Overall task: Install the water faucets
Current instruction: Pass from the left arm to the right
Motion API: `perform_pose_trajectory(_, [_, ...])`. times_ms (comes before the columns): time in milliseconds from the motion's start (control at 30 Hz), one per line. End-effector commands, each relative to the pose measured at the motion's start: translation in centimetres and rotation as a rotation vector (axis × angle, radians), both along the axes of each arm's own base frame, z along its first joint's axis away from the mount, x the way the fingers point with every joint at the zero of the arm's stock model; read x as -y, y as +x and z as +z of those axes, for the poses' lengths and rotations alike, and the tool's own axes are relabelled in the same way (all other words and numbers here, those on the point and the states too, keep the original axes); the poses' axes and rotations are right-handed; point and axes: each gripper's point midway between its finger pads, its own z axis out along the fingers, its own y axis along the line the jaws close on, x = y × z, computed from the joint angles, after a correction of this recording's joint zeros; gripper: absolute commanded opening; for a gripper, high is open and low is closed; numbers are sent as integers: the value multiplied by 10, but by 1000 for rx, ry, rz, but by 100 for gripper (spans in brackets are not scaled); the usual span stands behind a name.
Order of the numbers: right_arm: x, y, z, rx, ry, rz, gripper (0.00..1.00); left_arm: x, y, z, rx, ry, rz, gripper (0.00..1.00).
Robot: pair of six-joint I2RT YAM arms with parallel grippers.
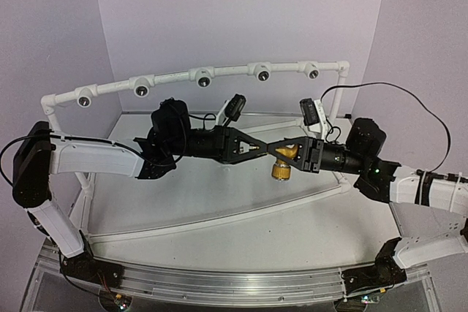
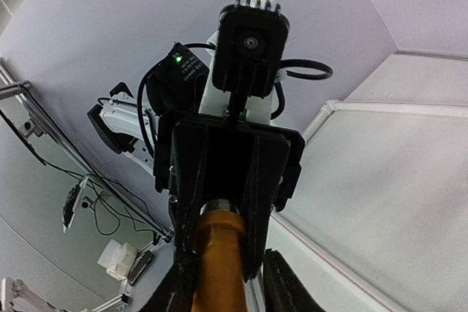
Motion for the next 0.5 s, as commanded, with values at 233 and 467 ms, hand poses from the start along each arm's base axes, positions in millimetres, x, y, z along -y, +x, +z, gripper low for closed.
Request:
perform_pose_trajectory(233, [36, 22, 19, 59, 10, -302, 0, -18, 4, 26, 58, -92, 89, 38])
perform_pose_trajectory(467, [75, 40, 12, 143, -224, -539, 0, -23, 20, 2, 62, -32, 173, 86])
